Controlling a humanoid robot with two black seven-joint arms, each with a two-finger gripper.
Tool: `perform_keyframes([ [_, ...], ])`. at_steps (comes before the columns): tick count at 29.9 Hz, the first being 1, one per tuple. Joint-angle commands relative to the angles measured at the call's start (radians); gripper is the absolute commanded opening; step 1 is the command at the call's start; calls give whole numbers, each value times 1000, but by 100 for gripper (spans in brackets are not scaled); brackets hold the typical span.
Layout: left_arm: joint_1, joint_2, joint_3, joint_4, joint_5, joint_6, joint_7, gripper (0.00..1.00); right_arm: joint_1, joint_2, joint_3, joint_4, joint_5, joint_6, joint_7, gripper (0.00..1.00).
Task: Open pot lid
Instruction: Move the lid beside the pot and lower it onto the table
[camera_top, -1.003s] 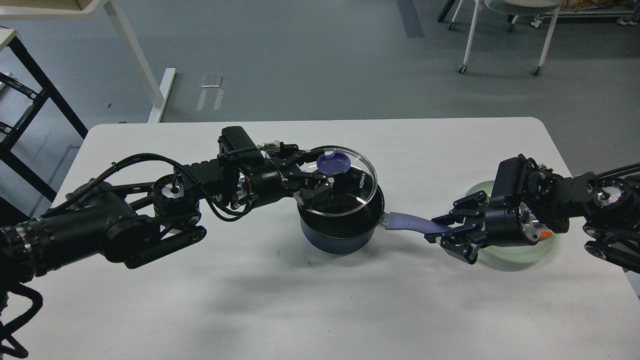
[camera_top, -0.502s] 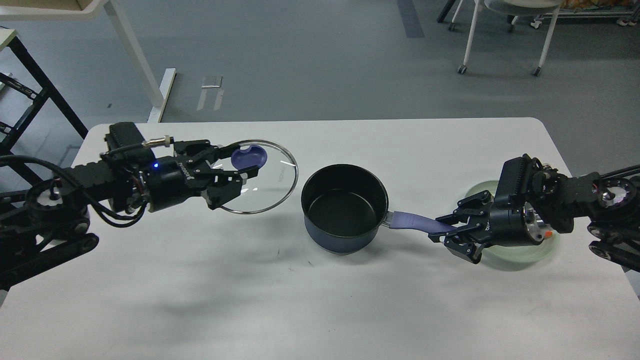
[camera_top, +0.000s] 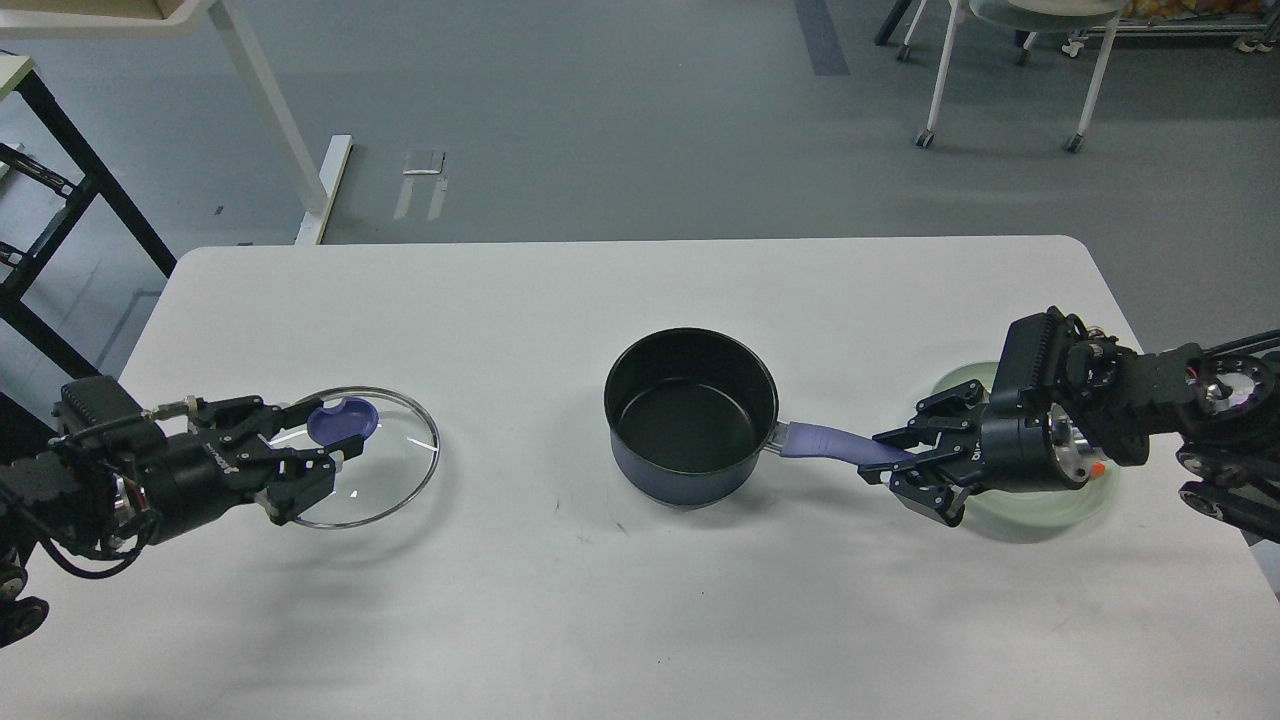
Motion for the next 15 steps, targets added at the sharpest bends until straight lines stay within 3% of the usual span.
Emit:
perform_keyframes([
  [1, 2, -8, 11, 28, -1, 2, 0, 53, 2, -1, 0, -2, 0, 0, 0, 20],
  [8, 1, -45, 36, 71, -6, 3, -1, 54, 6, 2, 0, -2, 0, 0, 0, 20],
  [11, 1, -47, 36, 72, -4, 3, -1, 69, 6, 0, 0, 0, 0, 0, 0, 20],
  [15, 2, -47, 36, 72, -10, 3, -1, 78, 6, -1, 0, 0, 0, -1, 0, 20],
])
